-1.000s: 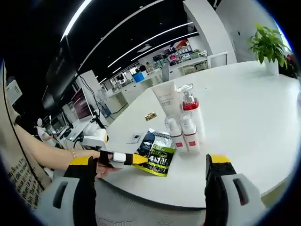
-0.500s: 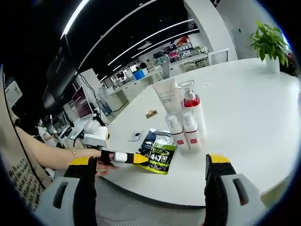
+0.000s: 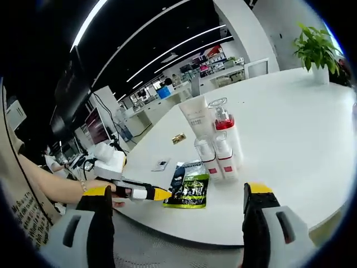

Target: Arrange the skincare products in the storage area until every visible bottle or jar stands upright without overlapping.

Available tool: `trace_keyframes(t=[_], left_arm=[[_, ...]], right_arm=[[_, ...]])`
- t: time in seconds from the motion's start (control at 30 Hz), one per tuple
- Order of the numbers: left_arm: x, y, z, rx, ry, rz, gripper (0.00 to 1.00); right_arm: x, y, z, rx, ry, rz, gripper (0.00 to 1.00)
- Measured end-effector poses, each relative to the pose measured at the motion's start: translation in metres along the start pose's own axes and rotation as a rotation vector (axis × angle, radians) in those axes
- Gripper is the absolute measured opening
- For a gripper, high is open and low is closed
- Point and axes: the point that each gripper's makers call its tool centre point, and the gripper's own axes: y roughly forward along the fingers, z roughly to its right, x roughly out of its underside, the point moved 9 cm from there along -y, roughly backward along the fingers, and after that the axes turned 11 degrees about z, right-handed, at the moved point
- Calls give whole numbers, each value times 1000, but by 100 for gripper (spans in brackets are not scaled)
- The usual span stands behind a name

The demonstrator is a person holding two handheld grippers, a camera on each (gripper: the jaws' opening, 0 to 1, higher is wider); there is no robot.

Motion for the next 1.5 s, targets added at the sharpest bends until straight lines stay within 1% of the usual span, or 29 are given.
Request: trace_keyframes(t=[0.1,0.13,0.2,0.23,0.3,0.4,0.43,0.47,0.5,0.57,0.67,0.7,0.73,0.83,0.97,1.23,1.5], left_arm=[[-6,5,1,26,128,9,19],[-9,7,2,39,199,14,21],[-12,12,1,60,309,13,24],[-14,15,3,83,376,7,26],[-17,21,5,114,442,-6,28],[-20,29,5,147,471,-15,34],[-19,32,4,174,491,-43,37],[-18,33,3,179,499,-55,39],[-17,36,1,184,526,-72,41],[-16,38,-2,189,540,-86,43],[-20,40,-7,194,536,-94,48],[-20,40,-7,206,555,-100,48],[-21,41,-7,225,566,-102,48],[-22,42,-9,244,562,-110,48],[-25,43,-13,277,589,-121,47],[-29,45,-17,303,611,-129,47],[-29,45,-18,305,610,-130,47]], right_arm=[[0,0,0,-1,2,0,98],[0,0,0,-1,3,1,98],[0,0,1,-3,5,2,98],[0,0,1,-4,5,0,98],[1,0,0,-7,4,-3,98],[1,0,1,-8,6,-5,98],[1,0,1,-8,7,-4,98],[1,0,1,-7,8,-3,98],[1,0,1,-6,9,-4,98],[0,0,1,-5,8,-2,97],[1,0,2,-2,10,0,97],[1,0,2,-1,12,1,97],[0,0,2,0,12,2,97],[1,0,3,1,15,2,97],[1,0,3,4,15,1,97],[1,0,3,9,16,1,97],[1,0,3,11,15,-2,97]])
